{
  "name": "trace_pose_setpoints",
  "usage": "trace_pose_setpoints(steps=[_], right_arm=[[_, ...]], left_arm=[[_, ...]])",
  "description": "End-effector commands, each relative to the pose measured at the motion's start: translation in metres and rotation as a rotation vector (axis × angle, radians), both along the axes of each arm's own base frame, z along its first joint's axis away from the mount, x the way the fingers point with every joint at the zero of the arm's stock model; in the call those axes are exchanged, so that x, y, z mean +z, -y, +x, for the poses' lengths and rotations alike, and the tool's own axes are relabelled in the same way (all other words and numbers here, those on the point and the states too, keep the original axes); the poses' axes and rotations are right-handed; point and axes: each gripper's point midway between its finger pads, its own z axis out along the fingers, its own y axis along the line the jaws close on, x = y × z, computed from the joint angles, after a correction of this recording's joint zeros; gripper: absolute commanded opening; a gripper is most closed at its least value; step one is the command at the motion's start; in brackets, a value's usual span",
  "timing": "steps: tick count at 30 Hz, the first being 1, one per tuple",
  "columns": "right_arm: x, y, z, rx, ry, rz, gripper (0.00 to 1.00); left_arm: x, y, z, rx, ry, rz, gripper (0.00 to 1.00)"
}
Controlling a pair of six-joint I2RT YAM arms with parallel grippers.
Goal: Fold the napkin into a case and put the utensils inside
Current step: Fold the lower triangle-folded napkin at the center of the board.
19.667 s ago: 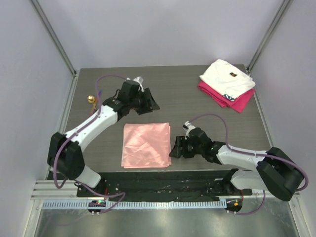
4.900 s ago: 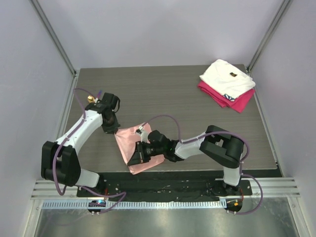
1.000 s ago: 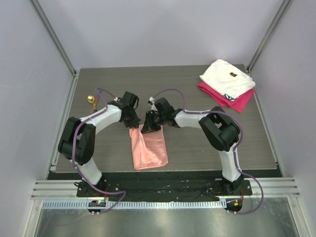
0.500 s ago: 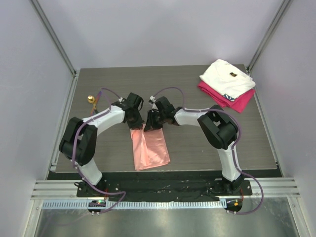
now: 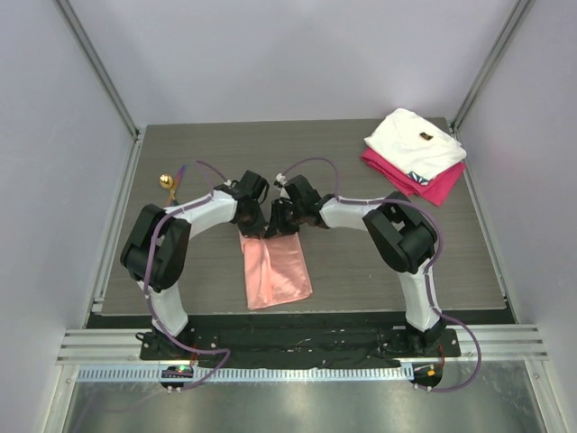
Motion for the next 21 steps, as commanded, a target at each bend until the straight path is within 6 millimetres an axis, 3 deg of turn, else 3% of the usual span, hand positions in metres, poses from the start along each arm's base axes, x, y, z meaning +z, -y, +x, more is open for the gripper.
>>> trace_pose_setpoints(steps=[1, 5, 9, 15, 21], right_arm=[[0.011, 0.02, 0.0, -0.039, 0.041, -0.073, 0.18], [0.021, 0.027, -0.005, -0.044, 0.042, -0.074, 0.19], [0.011, 0.036, -0.013, -0.049, 0.039, -0.099, 0.19], [-0.006, 0.035, -0.017, -0.038, 0.008, -0.095, 0.19], [-0.003, 0.032, -0.017, -0.031, 0.011, -0.086, 0.19]], left_arm=[[0.012, 0.013, 0.015, 0.003, 0.058, -0.049, 0.0], [0.016, 0.013, 0.014, 0.001, 0.063, -0.052, 0.0], [0.022, 0.013, 0.013, 0.004, 0.073, -0.063, 0.0], [0.025, 0.018, 0.021, 0.033, 0.087, -0.082, 0.0], [0.015, 0.02, 0.034, 0.067, 0.094, -0.069, 0.0]])
